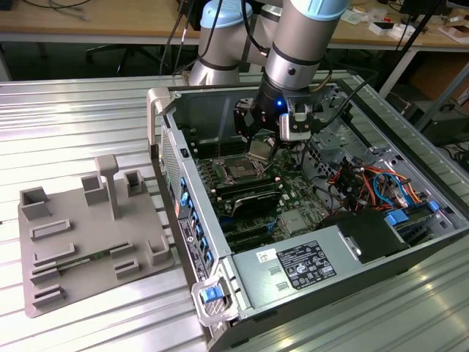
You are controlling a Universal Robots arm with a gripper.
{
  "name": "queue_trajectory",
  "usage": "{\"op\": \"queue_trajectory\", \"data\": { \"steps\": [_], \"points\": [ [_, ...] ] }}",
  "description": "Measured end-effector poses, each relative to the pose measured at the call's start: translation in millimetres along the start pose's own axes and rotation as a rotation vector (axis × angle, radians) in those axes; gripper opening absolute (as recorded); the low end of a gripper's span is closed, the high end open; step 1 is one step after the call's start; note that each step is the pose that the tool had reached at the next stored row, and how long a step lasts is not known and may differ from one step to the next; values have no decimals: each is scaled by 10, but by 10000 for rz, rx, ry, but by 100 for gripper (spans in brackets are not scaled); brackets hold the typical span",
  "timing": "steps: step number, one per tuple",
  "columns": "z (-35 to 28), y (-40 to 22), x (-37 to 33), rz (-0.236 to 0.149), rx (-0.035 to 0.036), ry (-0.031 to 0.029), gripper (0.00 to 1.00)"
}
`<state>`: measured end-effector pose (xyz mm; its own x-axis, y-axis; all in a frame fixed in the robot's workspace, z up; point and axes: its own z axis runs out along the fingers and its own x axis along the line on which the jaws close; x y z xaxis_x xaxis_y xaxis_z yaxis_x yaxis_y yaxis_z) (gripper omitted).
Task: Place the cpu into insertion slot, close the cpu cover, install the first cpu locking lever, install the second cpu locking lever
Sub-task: 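Place the cpu into insertion slot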
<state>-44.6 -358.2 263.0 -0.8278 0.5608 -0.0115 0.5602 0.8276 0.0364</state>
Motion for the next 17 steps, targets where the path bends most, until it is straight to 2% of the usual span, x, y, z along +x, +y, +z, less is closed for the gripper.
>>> {"op": "queue_trajectory", "data": {
  "steps": [17],
  "points": [
    [4, 0, 0, 45, 45, -31, 55]
  ]
}}
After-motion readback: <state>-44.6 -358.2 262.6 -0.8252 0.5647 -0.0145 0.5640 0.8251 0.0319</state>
